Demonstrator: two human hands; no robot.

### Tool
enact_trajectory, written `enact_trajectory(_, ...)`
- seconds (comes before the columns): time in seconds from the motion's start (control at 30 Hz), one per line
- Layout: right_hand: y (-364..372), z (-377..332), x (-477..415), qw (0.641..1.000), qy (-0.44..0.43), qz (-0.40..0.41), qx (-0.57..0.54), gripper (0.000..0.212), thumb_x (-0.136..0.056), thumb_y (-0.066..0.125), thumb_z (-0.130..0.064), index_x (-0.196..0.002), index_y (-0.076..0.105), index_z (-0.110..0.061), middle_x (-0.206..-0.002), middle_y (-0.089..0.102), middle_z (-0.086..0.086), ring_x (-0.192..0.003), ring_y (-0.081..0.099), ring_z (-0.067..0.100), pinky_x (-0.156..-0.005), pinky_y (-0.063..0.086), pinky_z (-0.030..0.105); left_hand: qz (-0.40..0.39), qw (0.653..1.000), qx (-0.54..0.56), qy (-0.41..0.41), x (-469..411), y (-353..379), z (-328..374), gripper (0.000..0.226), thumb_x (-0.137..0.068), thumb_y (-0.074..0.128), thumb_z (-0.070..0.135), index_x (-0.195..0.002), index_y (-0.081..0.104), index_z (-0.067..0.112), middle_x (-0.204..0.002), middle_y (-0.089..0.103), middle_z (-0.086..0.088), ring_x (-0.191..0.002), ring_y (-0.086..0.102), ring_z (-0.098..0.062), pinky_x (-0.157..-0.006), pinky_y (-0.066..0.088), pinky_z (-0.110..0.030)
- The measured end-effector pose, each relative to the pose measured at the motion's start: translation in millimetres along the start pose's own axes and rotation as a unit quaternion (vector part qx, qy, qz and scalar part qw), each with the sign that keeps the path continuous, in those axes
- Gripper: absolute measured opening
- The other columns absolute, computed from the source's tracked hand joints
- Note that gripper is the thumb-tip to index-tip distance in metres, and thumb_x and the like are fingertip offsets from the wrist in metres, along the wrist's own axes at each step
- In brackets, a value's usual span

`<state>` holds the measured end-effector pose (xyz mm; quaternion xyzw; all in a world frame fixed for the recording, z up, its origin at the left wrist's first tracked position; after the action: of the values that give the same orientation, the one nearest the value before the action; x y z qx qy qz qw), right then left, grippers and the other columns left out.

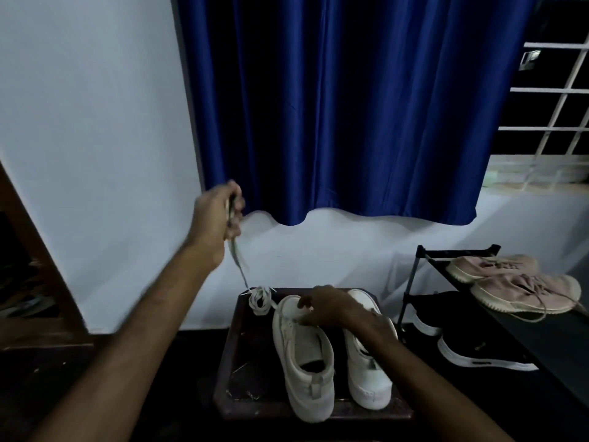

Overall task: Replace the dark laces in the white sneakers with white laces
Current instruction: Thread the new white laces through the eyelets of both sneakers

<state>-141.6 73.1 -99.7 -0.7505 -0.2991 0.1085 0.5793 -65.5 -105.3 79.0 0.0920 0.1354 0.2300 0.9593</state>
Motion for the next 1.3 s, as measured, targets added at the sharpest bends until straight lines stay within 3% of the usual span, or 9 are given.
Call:
enact_trajectory(0.03, 6.5, 0.0, -2.5, 1.000, -0.001, -0.007, -0.005, 0.039, -0.081, 0.069, -0.040, -0.118, 0.067, -0.027, -0.118, 0.066, 0.001, -0.110, 0.061, 0.019, -0.091, 0.049, 0.030, 0.012, 0.996, -0.088, 0.023, 5.0, -4.0, -19.9, 0.030, -0.098, 0.051, 0.024, -0.070, 0.051, 0.016, -0.055, 0.046, 0.004, -0.045, 0.033, -0.009, -0.038, 0.027, -0.017)
enact_trajectory(0.17, 14.2, 7.8, -9.9, 1.000, 0.008, -0.003, -0.018, 0.036, -0.081, 0.064, -0.027, -0.116, 0.069, -0.027, -0.119, 0.068, 0.003, -0.108, 0.063, 0.019, -0.091, 0.049, 0.027, -0.081, 0.919, -0.385, 0.036, 34.0, -2.6, -127.5, 0.028, -0.087, 0.069, 0.034, -0.079, 0.049, 0.017, -0.068, 0.057, 0.005, -0.061, 0.052, -0.016, -0.061, 0.042, -0.030)
enact_trajectory(0.37, 16.5, 16.7, -11.2, 0.998, 0.014, 0.027, -0.062, 0.032, -0.078, 0.068, -0.028, -0.110, 0.073, -0.025, -0.111, 0.071, 0.002, -0.099, 0.065, 0.014, -0.083, 0.049, 0.023, -0.151, 0.848, -0.507, 0.039, 60.7, 10.9, -197.1, 0.027, -0.086, 0.069, 0.026, -0.113, 0.068, 0.025, -0.115, 0.066, 0.001, -0.110, 0.061, -0.021, -0.089, 0.047, -0.031)
enact_trajectory(0.5, 18.4, 20.1, -12.0, 0.995, 0.022, 0.039, -0.085, 0.032, -0.078, 0.067, -0.027, -0.109, 0.074, -0.024, -0.110, 0.071, 0.000, -0.099, 0.066, 0.013, -0.083, 0.049, 0.021, -0.104, 0.831, -0.545, 0.032, 58.7, 4.3, -202.0, 0.016, -0.086, 0.068, 0.037, -0.093, 0.071, 0.023, -0.104, 0.070, 0.002, -0.102, 0.065, -0.022, -0.081, 0.050, -0.036)
enact_trajectory(0.6, 21.9, 21.2, -12.0, 0.995, 0.032, 0.046, -0.081, 0.032, -0.077, 0.067, -0.030, -0.108, 0.073, -0.026, -0.112, 0.071, -0.002, -0.103, 0.065, 0.014, -0.087, 0.049, 0.023, -0.079, 0.824, -0.561, 0.021, 56.2, -2.0, -199.3, 0.017, -0.089, 0.063, 0.038, -0.096, 0.066, 0.022, -0.107, 0.070, 0.002, -0.105, 0.064, -0.025, -0.080, 0.049, -0.033)
enact_trajectory(0.9, 23.1, 23.0, -9.2, 0.994, 0.047, 0.066, -0.075, 0.031, -0.078, 0.062, -0.030, -0.107, 0.073, -0.029, -0.116, 0.069, -0.008, -0.109, 0.064, 0.014, -0.091, 0.050, 0.026, 0.075, 0.867, -0.493, -0.024, 32.4, -82.7, -160.2, 0.018, -0.095, 0.059, 0.031, -0.101, 0.067, 0.015, -0.111, 0.068, -0.008, -0.107, 0.061, -0.033, -0.085, 0.046, -0.037)
enact_trajectory(1.07, 22.2, 22.2, -6.8, 0.993, 0.053, 0.070, -0.074, 0.031, -0.077, 0.061, -0.031, -0.106, 0.073, -0.030, -0.113, 0.070, -0.007, -0.106, 0.065, 0.014, -0.090, 0.050, 0.025, 0.091, 0.886, -0.455, -0.019, 32.9, -94.9, -139.2, 0.014, -0.094, 0.061, 0.030, -0.095, 0.067, 0.018, -0.106, 0.070, -0.005, -0.103, 0.062, -0.031, -0.083, 0.047, -0.036)
enact_trajectory(1.23, -16.7, 13.1, 7.0, 0.997, 0.038, 0.041, -0.052, 0.043, -0.089, 0.062, -0.037, -0.128, 0.062, -0.018, -0.129, 0.062, 0.003, -0.121, 0.056, 0.022, -0.099, 0.044, 0.029, 0.038, 0.870, -0.487, 0.062, 39.5, -71.0, -108.5, 0.014, -0.094, 0.060, 0.026, -0.086, 0.071, 0.021, -0.101, 0.062, -0.001, -0.092, 0.060, -0.021, -0.078, 0.044, -0.032)
enact_trajectory(1.3, -54.4, 13.2, 20.6, 0.996, 0.062, 0.046, -0.039, 0.046, -0.093, 0.058, -0.042, -0.125, 0.061, -0.009, -0.116, 0.067, 0.006, -0.107, 0.063, 0.022, -0.091, 0.050, 0.033, 0.037, 0.861, -0.498, 0.095, 42.0, -59.3, -84.3, 0.021, -0.097, 0.056, 0.024, -0.082, 0.071, 0.019, -0.097, 0.056, 0.001, -0.083, 0.053, -0.014, -0.074, 0.036, -0.028)
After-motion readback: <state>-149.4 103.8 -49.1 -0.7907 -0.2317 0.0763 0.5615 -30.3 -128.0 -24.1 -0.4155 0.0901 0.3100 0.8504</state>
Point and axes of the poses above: each hand's wrist, its own x-axis away from the middle knuckle, its own y-axis out of the palm, z = x × y, the point moved 9 cm from there along -x, towards the middle knuckle
